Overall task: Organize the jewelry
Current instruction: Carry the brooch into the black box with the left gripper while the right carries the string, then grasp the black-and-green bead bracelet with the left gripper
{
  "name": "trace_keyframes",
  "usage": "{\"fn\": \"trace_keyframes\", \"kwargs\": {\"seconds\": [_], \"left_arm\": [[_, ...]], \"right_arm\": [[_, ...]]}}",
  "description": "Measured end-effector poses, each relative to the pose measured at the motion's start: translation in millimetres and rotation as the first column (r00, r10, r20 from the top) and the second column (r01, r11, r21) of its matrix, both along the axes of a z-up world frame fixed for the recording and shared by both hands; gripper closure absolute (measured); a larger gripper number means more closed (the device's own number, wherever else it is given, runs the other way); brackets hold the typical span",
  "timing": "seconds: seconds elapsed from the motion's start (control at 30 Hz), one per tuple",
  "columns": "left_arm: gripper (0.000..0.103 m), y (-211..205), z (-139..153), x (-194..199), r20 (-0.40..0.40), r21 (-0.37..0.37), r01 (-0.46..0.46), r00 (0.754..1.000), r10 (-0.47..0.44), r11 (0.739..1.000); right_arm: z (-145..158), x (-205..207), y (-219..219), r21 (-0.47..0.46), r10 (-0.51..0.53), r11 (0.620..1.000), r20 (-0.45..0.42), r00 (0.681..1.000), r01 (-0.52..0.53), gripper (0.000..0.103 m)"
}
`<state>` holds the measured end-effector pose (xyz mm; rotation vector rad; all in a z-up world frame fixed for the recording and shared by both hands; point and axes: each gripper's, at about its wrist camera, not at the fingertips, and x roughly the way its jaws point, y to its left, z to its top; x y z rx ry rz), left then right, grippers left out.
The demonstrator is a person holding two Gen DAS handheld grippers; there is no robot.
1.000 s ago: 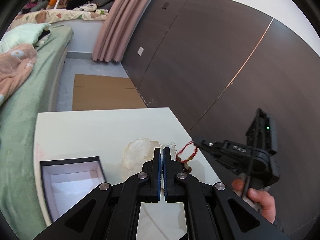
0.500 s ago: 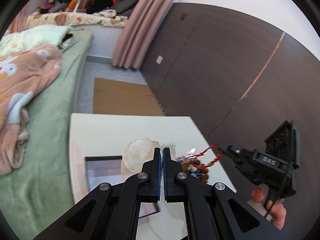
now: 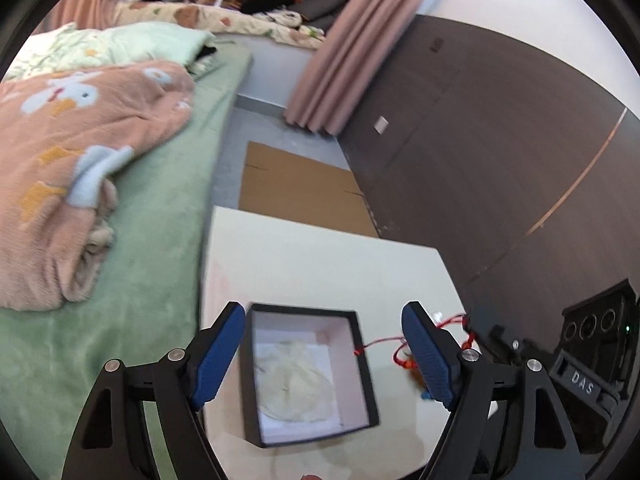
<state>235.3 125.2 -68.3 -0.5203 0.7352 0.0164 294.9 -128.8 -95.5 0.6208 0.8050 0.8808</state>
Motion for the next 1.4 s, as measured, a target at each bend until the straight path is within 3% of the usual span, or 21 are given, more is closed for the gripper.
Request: {"fn": "trace_keyframes", "kwargs": {"seconds": [0.13,0.2,0.27,0.33,0.63,0.8,0.97,1.23,1.4], "left_arm": [[0.022,14,-2,-1,-0.005,-0.002,-0.059,0.998,0.059,0.998],[0.022,19,-5,-1,-0.008,-0.020,-0.070,0.998,0.070,0.997],[0.022,18,-5,1,-0.007,-0.020,-0.070,0.998,0.070,0.997],[0.022,12,-5,3,-0.006,-0.012,-0.053,0.999,0.053,0.999],[0.022,-31,0,16,0.019,0.023,0.055,0.998,-0.055,0.998],[0.022,-59,-4,28,0.011,0.019,0.120,0.993,-0.120,0.993],[0.022,-92,-7,37,0.012,0.061,0.198,0.980,-0.199,0.978],[0.037,-140,-25,51,-0.021,0.129,0.310,0.951,-0.310,0.942],[0.055,-158,-43,63,-0.068,0.137,0.359,0.933,-0.353,0.923]], "right_arm": [[-7,4,20,0.025,0.071,0.997,-0.032,0.997,-0.070,0.097],[-12,5,32,-0.028,0.105,0.994,-0.066,0.992,-0.107,0.086],[-16,6,32,-0.081,0.098,0.991,-0.091,0.991,-0.106,0.037],[-14,3,19,-0.110,0.033,0.993,-0.077,0.996,-0.041,0.025],[-8,8,-68,-0.169,-0.175,0.973,-0.106,0.979,0.156,0.024],[-8,10,-108,-0.248,-0.298,0.932,-0.113,0.948,0.263,0.024],[-16,13,-130,-0.283,-0.330,0.918,-0.158,0.931,0.278,0.024],[-32,19,-149,-0.284,-0.321,0.926,-0.245,0.915,0.249,0.024],[-42,22,-156,-0.279,-0.313,0.932,-0.295,0.903,0.232,0.024]]}}
